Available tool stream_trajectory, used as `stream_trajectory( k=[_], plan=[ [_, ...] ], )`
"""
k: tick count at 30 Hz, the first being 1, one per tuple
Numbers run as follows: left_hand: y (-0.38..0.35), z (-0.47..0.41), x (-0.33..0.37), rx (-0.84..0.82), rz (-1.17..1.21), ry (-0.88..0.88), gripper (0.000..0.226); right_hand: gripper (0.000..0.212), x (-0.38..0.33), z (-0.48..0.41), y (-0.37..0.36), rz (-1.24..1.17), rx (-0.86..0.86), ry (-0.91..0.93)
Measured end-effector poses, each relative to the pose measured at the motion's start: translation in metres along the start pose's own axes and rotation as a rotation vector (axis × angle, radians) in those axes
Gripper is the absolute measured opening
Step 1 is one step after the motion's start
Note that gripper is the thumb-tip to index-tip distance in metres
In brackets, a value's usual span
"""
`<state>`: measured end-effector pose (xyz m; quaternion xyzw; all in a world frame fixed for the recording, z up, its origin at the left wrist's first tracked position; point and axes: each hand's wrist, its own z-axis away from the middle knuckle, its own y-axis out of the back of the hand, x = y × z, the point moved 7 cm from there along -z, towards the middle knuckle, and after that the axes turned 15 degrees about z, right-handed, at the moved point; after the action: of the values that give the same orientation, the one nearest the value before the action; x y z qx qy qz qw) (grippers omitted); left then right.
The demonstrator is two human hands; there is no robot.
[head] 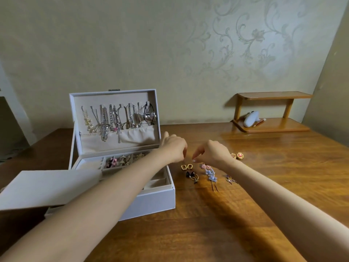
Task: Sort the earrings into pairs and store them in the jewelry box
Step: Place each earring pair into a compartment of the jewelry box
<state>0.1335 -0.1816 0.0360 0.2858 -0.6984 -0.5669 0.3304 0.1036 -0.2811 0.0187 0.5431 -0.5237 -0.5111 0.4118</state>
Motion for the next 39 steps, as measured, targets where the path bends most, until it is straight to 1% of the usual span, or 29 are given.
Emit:
stream_trajectory(
  k=[2,8,12,14,16,19,21,25,29,31,33,35,37,39],
  plan=[
    [-0.008,-0.005,0.002,-0.042,-0.019,0.019,0.009,0.011,-0.003,-0.002,-0.004,0.030,-0.007,0.008],
    [-0.020,-0.013,0.004,-0.147,-0.051,0.080,0.014,0.029,-0.012,-0.014,-0.021,0.120,-0.039,0.015],
    [-0.024,-0.014,0.004,-0.193,-0.057,0.106,0.024,0.024,-0.016,-0.018,-0.026,0.108,-0.080,0.022],
    [-0.026,-0.013,0.004,-0.181,-0.053,0.110,0.030,0.021,-0.017,-0.018,-0.026,0.109,-0.083,0.027],
    [-0.026,-0.013,0.003,-0.155,-0.040,0.110,0.027,0.022,-0.017,-0.018,-0.025,0.146,-0.065,0.026],
    [-0.024,-0.011,0.000,-0.138,-0.031,0.109,0.023,0.026,-0.015,-0.017,-0.022,0.195,-0.046,0.019],
    [-0.025,-0.010,-0.002,-0.145,-0.027,0.106,0.025,0.028,-0.014,-0.016,-0.021,0.186,-0.066,0.013],
    [-0.024,-0.007,-0.001,-0.135,-0.020,0.094,0.021,0.038,-0.016,-0.017,-0.022,0.195,-0.092,-0.003],
    [-0.021,-0.004,0.001,-0.107,-0.007,0.074,0.017,0.035,-0.017,-0.021,-0.025,0.138,-0.108,-0.015],
    [-0.016,-0.003,0.003,-0.076,0.005,0.063,0.014,0.030,-0.018,-0.022,-0.023,0.088,-0.092,-0.014],
    [-0.003,0.000,0.001,-0.014,0.063,0.051,0.013,0.022,-0.018,-0.020,-0.017,0.036,-0.056,-0.017],
    [0.015,0.005,-0.010,0.033,0.196,0.056,0.008,0.020,-0.020,-0.015,-0.003,-0.029,-0.022,-0.008],
    [0.033,0.016,-0.025,0.030,0.333,0.070,0.011,0.018,-0.029,-0.010,0.014,-0.095,0.017,0.024],
    [0.047,0.031,-0.043,-0.007,0.403,0.089,0.014,0.018,-0.046,-0.006,0.028,-0.162,0.031,0.082]
  ],
)
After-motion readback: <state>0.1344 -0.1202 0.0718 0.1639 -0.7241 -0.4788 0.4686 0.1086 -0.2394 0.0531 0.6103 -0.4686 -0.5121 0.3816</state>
